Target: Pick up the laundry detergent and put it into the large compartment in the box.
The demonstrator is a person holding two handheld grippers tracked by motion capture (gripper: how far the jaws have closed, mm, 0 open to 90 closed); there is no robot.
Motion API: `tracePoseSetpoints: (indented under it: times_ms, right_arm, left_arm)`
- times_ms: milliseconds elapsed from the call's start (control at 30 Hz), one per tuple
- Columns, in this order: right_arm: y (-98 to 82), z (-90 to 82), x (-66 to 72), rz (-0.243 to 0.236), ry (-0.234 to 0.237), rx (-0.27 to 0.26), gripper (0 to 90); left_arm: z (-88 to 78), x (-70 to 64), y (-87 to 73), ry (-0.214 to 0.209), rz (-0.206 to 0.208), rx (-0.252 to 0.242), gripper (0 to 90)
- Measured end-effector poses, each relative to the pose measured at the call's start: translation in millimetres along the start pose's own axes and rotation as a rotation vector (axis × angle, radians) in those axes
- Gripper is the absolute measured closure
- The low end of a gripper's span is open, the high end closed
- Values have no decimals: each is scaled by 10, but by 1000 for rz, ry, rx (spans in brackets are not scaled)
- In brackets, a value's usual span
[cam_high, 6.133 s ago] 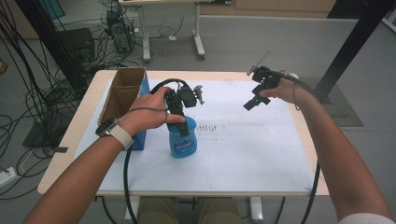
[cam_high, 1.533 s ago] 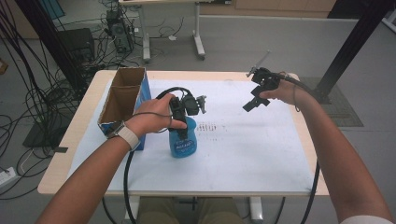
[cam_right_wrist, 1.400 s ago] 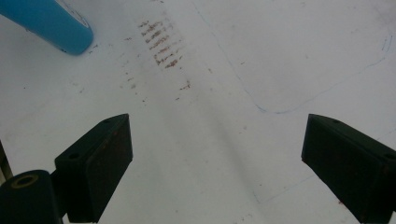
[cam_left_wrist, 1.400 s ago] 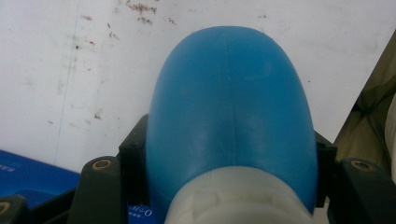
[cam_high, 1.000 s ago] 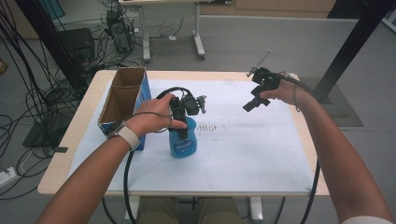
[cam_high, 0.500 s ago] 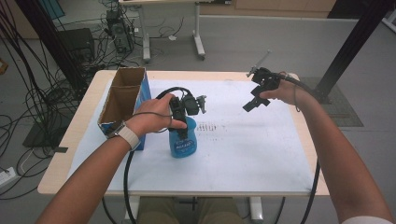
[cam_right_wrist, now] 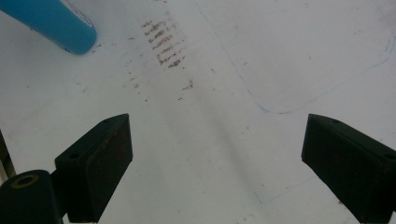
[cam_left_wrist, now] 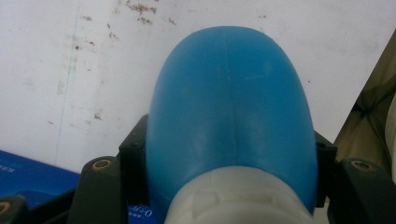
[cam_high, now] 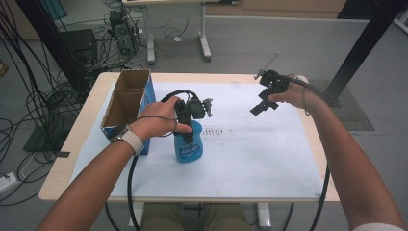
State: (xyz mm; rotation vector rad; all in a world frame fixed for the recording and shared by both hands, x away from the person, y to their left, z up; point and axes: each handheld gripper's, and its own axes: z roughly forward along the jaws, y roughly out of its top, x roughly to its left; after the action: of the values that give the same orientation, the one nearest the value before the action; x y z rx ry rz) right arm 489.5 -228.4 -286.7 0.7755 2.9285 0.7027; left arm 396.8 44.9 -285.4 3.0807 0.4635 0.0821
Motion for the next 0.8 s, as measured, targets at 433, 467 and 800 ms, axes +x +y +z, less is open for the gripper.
tracePoseSetpoints:
  times_ms: [433, 467, 800]
  right_arm:
    - [-4, -2, -2, 0, 1, 0, 88]
    - [-5, -4, -3, -1, 0, 2, 88]
    - [-8, -21, 4, -3, -1, -4, 88]
  left_arm:
    - [1, 0, -3, 1, -2, -6, 379]
    - [0, 1, -3, 0, -3, -4, 379]
    - [-3, 5, 1, -2, -7, 0, 380]
